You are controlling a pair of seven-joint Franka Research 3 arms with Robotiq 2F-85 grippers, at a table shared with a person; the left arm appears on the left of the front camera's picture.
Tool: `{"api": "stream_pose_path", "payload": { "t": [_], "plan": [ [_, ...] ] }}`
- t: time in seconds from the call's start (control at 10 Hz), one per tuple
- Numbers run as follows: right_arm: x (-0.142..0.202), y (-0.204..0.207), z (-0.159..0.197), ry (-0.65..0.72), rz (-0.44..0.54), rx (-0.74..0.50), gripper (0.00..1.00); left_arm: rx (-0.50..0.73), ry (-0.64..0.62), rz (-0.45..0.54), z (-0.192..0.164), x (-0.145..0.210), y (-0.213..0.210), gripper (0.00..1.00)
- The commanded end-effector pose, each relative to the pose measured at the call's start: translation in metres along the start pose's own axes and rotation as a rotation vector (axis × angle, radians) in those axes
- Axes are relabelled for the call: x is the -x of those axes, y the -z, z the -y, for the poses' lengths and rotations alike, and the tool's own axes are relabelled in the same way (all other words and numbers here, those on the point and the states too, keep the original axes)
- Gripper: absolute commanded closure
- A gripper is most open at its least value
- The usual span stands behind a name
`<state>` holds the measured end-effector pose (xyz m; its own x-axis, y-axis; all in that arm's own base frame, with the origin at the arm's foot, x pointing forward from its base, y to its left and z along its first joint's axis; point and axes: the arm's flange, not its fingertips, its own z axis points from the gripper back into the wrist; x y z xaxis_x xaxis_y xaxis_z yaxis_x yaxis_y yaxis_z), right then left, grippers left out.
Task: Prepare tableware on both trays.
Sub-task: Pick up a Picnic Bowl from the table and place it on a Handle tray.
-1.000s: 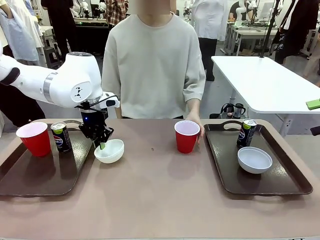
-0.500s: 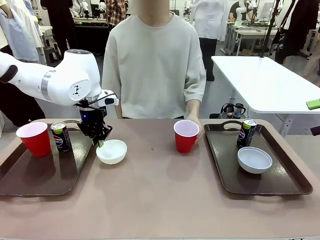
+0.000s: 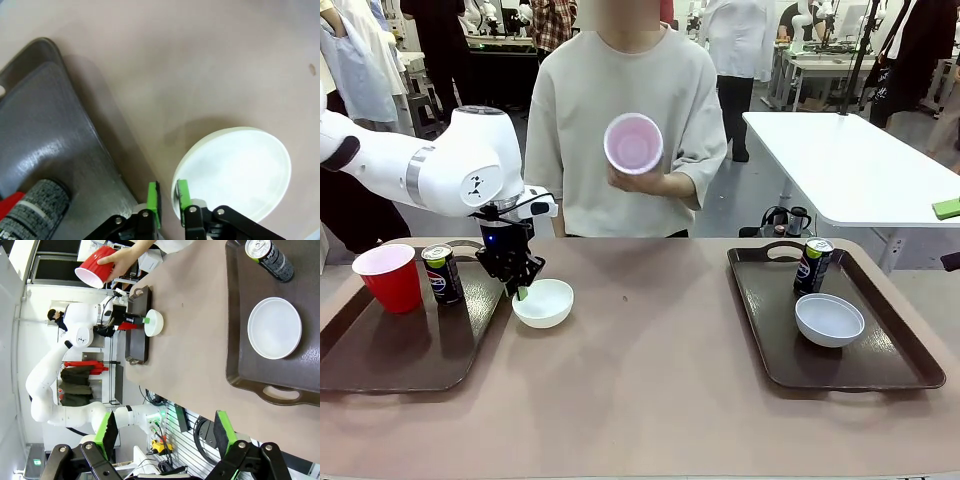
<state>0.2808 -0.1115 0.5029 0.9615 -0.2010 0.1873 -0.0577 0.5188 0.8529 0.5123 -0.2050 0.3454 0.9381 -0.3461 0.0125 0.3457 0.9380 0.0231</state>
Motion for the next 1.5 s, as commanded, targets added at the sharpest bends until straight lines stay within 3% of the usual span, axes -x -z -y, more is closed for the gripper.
{"api": "stream_pose_path", "payload": {
  "t": [0.0,0.4,0.5,0.8,1.0,1.4],
  "plan": [
    [-0.001,0.001,0.000,-0.009,0.007,-0.024,0.00,0.032,-0.031,-0.028,0.002,-0.005,-0.002,1.00],
    [-0.001,0.001,0.000,-0.009,0.007,-0.024,0.00,0.034,-0.026,-0.040,-0.006,0.009,-0.031,1.00],
    [-0.001,0.001,0.000,-0.009,0.007,-0.024,0.00,0.030,-0.009,-0.082,-0.017,0.021,-0.054,1.00],
    [-0.001,0.001,0.000,-0.009,0.007,-0.024,0.00,0.100,-0.032,-0.026,-0.054,0.075,-0.114,1.00],
    [-0.001,0.001,0.000,-0.009,0.007,-0.024,0.00,0.137,-0.070,-0.009,-0.076,0.107,-0.107,1.00],
    [-0.001,0.001,0.000,-0.009,0.007,-0.024,0.00,0.137,-0.132,0.141,-0.105,0.162,-0.091,1.00]
  ]
}}
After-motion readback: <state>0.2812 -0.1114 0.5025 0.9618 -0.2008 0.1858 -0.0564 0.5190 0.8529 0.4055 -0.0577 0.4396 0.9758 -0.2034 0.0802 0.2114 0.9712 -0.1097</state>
